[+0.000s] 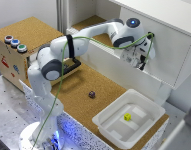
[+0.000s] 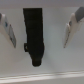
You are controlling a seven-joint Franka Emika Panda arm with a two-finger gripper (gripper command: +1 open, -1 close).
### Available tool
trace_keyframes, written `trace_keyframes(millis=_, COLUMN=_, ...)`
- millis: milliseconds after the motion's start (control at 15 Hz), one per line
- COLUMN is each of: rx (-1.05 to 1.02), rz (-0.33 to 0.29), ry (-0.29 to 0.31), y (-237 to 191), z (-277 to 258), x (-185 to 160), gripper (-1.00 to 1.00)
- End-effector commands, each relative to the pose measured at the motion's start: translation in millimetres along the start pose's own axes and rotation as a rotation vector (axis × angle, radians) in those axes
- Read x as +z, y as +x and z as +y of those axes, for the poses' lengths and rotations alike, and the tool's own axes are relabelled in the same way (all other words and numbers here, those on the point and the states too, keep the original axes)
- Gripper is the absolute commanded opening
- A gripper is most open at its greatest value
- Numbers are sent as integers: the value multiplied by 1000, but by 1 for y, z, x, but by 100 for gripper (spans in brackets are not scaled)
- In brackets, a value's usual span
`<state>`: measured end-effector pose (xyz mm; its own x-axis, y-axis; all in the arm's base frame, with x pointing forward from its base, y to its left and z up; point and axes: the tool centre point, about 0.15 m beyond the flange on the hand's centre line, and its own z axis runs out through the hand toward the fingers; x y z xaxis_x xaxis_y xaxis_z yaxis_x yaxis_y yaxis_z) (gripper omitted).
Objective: Push the door to the left
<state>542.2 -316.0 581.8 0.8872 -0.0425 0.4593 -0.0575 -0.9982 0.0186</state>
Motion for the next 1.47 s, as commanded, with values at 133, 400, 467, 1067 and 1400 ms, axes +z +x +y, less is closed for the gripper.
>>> trace_keyframes(millis=133, rx=-41, rz=-31, ry=60, y=21, z=5, x=-9, gripper=-100)
trace_keyframes(millis=400, rx=-59, rz=-27, ry=28, y=17, z=-6, x=-5, gripper=-100)
trace_keyframes(millis=467, rx=-56, rz=-25, ry=30, y=16, z=-8, x=-1, gripper=-100)
trace_keyframes(millis=1067, rx=-100, rz=-22, ry=43, y=12, z=-52, x=41, gripper=-100)
trace_keyframes(millis=1400, rx=-51, rz=11, ry=7, y=0, z=-87, x=26, gripper=-100)
